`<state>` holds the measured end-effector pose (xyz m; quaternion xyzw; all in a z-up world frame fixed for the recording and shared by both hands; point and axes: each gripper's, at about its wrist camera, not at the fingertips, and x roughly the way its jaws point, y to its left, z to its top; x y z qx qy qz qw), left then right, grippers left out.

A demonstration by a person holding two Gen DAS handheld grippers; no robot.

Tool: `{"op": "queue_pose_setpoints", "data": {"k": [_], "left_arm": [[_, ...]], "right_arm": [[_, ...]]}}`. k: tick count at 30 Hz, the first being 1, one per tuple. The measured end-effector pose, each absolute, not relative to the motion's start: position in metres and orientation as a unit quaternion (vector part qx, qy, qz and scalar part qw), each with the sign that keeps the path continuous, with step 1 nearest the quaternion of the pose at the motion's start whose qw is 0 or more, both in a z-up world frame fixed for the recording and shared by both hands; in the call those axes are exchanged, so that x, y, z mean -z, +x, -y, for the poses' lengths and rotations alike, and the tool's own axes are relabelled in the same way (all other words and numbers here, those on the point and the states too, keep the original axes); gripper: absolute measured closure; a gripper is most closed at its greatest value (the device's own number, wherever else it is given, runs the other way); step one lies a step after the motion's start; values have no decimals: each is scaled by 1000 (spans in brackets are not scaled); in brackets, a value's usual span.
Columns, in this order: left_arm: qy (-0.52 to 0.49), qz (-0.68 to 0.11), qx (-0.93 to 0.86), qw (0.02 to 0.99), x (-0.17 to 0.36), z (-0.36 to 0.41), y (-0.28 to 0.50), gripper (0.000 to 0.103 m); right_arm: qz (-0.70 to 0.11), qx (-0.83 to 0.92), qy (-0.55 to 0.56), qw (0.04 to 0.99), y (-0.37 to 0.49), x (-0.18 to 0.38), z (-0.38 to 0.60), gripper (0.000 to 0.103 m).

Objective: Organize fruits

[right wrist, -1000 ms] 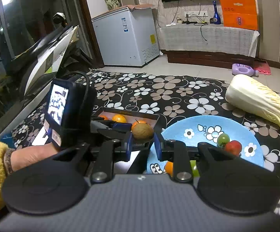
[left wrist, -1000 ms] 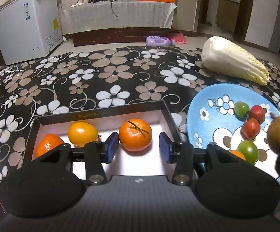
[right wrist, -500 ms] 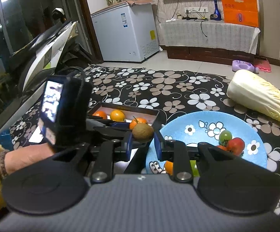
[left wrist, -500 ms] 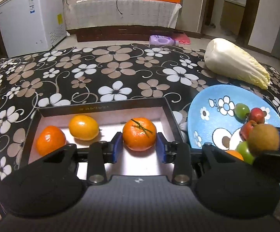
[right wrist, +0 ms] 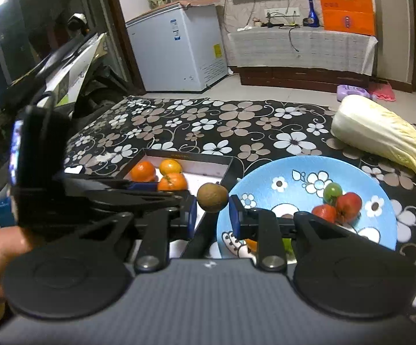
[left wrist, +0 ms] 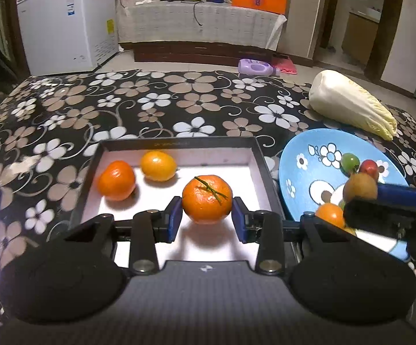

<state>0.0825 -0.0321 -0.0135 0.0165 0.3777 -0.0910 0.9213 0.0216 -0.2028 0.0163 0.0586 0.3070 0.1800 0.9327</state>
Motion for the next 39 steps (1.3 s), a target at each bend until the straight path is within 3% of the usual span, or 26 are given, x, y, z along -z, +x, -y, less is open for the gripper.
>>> {"op": "queue_pose_setpoints", "data": {"k": [15,39], "left_arm": [[17,-374,86,923,-7,16,-1,60],[15,-377,78,923,6,39,36,60]], "right_arm": [[-289,-166,82,939,-32,-26,198,75],[-291,-172,71,938,-24,-18,203,75]]}}
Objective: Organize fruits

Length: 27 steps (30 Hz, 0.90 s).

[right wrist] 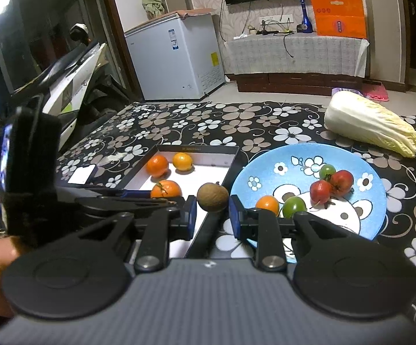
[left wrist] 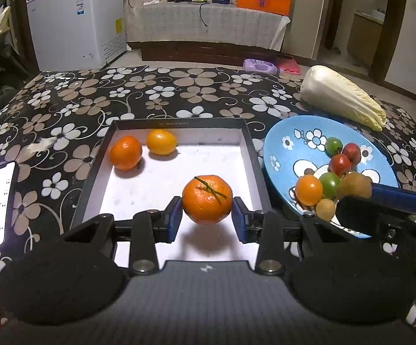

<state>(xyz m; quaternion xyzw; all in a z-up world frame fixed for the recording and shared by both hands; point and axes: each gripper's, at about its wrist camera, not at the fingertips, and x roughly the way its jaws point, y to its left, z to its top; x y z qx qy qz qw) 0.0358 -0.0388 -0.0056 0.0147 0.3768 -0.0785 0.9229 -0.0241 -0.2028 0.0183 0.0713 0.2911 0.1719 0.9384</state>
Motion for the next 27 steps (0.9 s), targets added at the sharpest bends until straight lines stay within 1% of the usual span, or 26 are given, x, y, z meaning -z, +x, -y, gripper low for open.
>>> {"op": "queue_pose_setpoints", "data": {"k": [27], "left_arm": [[21,-368,78,926,3,43,36,60]], "right_arm": [[-290,-158,76,941,-28,-20,214,75]]}}
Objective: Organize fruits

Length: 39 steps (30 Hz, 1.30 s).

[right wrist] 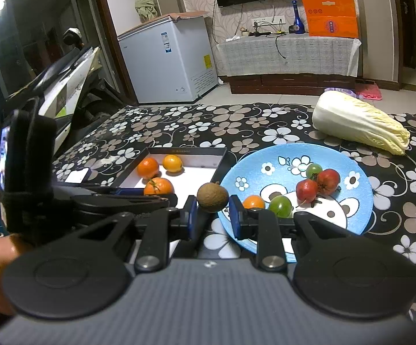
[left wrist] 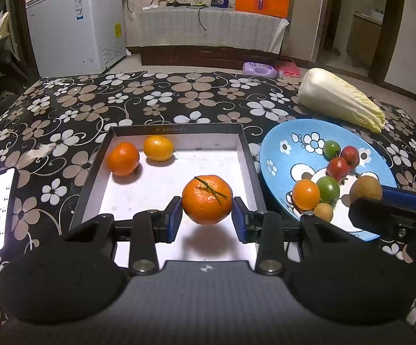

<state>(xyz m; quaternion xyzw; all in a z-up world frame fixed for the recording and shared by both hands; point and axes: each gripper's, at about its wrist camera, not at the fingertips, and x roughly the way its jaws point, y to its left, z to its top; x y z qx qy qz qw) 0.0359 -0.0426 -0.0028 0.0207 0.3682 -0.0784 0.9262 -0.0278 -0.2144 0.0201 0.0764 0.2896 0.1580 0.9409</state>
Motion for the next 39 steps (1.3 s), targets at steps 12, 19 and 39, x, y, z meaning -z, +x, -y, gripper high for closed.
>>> {"op": "queue_pose_setpoints", "data": {"k": [12,19,39], "left_arm": [[22,-351,94,931,-5,49,30,60],[19,-340,108,934,-8,57,27,60],[13,-328,155,932,-7,94,22,60]], "right_arm": [[-290,-155,75,941,-28,-19,214,75],[-288,-155,75,942,-28,-21,217,75],[-278,-109,91,950,-33,-24,244,75]]}}
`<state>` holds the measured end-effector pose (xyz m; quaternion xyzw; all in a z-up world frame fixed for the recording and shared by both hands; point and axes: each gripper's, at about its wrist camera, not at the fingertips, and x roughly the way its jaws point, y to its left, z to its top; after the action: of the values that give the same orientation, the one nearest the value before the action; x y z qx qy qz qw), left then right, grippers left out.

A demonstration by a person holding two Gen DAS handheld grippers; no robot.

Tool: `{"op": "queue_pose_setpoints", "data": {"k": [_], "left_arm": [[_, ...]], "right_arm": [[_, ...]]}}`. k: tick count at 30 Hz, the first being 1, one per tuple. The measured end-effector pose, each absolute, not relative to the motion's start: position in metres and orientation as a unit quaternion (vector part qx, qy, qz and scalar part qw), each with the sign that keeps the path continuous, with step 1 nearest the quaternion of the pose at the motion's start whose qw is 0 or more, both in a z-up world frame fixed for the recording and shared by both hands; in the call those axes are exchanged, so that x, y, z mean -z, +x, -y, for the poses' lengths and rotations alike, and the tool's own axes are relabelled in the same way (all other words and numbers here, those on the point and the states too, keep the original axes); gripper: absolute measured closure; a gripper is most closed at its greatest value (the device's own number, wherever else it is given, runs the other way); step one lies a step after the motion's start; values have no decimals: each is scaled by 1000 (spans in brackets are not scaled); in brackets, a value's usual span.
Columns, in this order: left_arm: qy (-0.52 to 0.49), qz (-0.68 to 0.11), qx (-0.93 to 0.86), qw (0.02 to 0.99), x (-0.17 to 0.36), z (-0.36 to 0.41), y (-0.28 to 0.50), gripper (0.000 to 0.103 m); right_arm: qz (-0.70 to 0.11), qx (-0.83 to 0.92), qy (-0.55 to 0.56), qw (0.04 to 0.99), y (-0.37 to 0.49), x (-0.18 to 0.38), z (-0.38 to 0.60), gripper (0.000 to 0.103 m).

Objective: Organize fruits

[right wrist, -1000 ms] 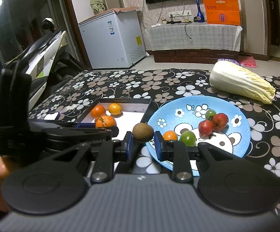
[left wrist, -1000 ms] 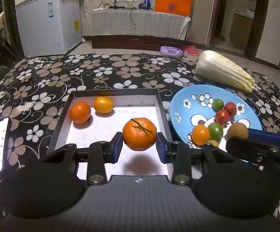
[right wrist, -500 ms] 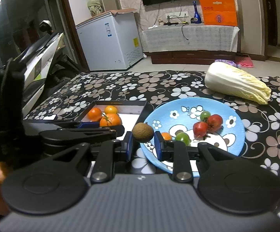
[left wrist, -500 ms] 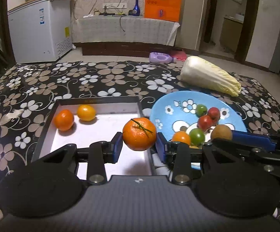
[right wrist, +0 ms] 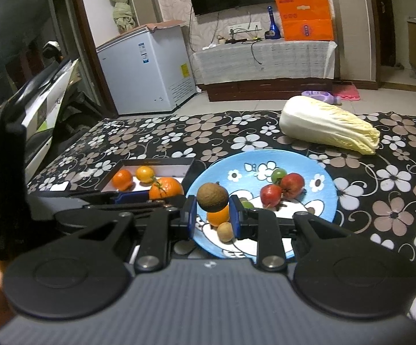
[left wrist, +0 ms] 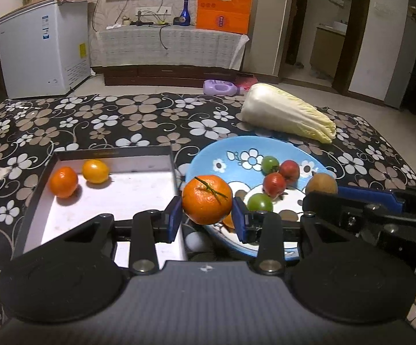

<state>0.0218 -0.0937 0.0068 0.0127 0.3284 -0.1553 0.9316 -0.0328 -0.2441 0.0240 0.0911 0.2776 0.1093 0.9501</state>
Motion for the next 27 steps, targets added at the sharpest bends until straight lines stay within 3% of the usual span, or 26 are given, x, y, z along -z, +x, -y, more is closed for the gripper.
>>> {"op": "queue_pose_setpoints", "data": {"k": [27], "left_arm": [[17,-340,191,921,9,133,28,60]], "right_arm": [[-266,-82,119,953,-32,-25,263,75]]}}
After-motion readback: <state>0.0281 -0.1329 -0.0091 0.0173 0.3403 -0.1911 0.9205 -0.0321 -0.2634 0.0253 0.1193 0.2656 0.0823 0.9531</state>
